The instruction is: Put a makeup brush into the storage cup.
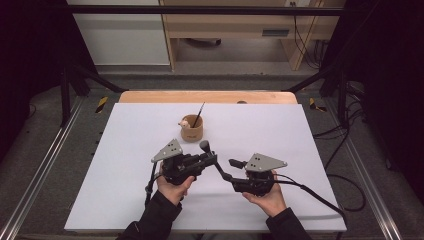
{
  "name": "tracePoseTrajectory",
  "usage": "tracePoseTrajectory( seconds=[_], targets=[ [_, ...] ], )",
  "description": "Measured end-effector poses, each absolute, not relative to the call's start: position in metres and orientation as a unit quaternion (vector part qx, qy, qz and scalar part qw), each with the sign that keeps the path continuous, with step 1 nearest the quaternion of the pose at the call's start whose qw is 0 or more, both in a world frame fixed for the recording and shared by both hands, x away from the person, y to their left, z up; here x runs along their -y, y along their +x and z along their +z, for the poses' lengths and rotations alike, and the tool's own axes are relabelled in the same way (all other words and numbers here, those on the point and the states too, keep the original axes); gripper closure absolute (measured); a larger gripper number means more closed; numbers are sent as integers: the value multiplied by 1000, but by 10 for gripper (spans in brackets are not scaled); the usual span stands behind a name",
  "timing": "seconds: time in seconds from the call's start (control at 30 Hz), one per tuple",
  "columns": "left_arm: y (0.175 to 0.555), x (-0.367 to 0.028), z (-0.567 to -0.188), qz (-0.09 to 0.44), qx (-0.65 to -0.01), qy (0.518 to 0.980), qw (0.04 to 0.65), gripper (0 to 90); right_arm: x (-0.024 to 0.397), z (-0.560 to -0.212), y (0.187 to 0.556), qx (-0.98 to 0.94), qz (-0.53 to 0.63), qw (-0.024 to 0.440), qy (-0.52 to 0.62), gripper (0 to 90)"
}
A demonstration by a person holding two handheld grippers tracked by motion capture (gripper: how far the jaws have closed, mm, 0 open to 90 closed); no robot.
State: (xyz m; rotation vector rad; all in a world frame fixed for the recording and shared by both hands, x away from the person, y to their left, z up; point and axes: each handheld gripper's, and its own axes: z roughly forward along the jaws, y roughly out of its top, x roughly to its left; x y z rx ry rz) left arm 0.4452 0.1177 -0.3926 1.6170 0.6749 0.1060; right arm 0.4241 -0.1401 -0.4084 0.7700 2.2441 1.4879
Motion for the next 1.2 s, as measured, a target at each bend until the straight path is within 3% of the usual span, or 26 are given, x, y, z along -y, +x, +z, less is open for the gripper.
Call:
tracePoseTrajectory(
  seconds=[0.17,0.47,1.2],
  targets=[
    [446,-129,-391,57,-301,712,632,770,146,-408,426,-780,521,183,295,330],
    [445,-149,-389,77,-309,717,620,770,154,-403,428,-768,519,194,321,186],
    [448,-195,-381,122,-349,716,592,770,197,-392,426,-738,530,214,359,102]
  ],
)
